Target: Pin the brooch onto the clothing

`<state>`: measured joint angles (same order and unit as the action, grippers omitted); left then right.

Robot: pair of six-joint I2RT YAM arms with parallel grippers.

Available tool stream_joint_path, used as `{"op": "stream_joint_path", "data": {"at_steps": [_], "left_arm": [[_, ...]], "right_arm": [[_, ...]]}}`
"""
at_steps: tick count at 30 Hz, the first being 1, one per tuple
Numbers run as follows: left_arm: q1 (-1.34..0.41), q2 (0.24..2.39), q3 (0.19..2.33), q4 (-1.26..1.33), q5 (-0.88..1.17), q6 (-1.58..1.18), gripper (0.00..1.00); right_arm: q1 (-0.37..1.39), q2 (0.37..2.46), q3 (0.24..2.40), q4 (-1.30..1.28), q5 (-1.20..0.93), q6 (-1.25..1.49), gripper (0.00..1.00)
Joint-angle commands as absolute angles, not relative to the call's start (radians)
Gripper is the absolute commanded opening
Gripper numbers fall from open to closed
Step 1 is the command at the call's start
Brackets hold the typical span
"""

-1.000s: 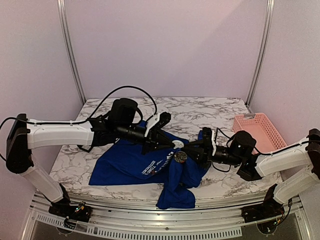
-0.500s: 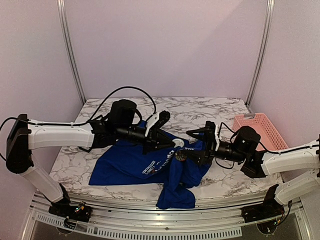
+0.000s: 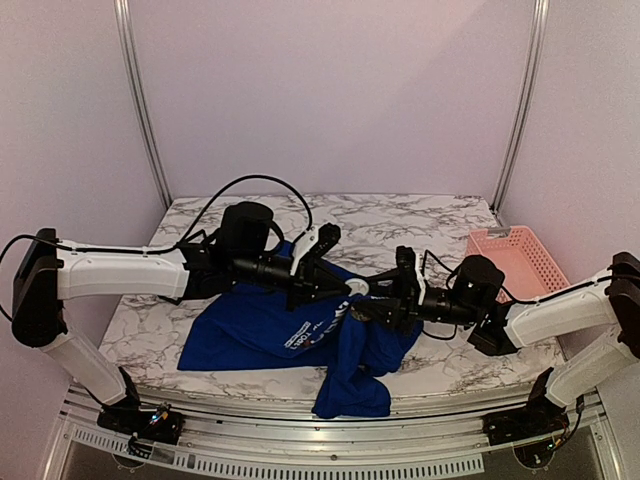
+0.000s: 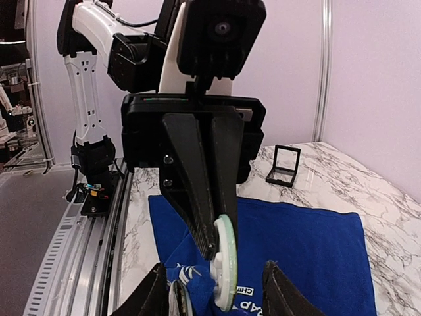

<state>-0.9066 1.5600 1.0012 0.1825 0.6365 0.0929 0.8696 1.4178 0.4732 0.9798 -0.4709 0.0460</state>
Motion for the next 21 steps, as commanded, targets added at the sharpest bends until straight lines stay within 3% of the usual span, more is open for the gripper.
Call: {"op": "stream_joint_path", "data": {"at_steps": [1, 4, 6, 13, 18, 21], "left_arm": [[-0.923, 1.550, 0.992, 0.217, 0.624, 0.095, 0.00], [-0.925, 1.544, 0.991, 0.218, 0.624, 0.098, 0.00], [-0.926, 1.542, 0.989, 0.218, 0.624, 0.099, 0.00], [-0.927, 1.540, 0.988, 0.229, 0.621, 0.098, 0.00], [-0.925, 1.539, 0.988, 0.231, 0.624, 0.098, 0.00], [-0.926, 1.539, 0.988, 0.238, 0.627, 0.096, 0.00]], "right_arm": [[0.867, 1.437, 0.511, 0.990, -0.492, 0.060, 0.42], [0.866, 1.439, 0.505, 1.003, -0.486, 0.065, 0.25], [0.867, 1.441, 0.510, 1.000, -0.487, 0.064, 0.22], [0.867, 1.436, 0.500, 0.967, -0.492, 0.048, 0.42], [0.865, 1.430, 0.477, 0.987, -0.479, 0.047, 0.28], [0.863, 1.434, 0.483, 0.978, -0.481, 0.045, 0.28]]}}
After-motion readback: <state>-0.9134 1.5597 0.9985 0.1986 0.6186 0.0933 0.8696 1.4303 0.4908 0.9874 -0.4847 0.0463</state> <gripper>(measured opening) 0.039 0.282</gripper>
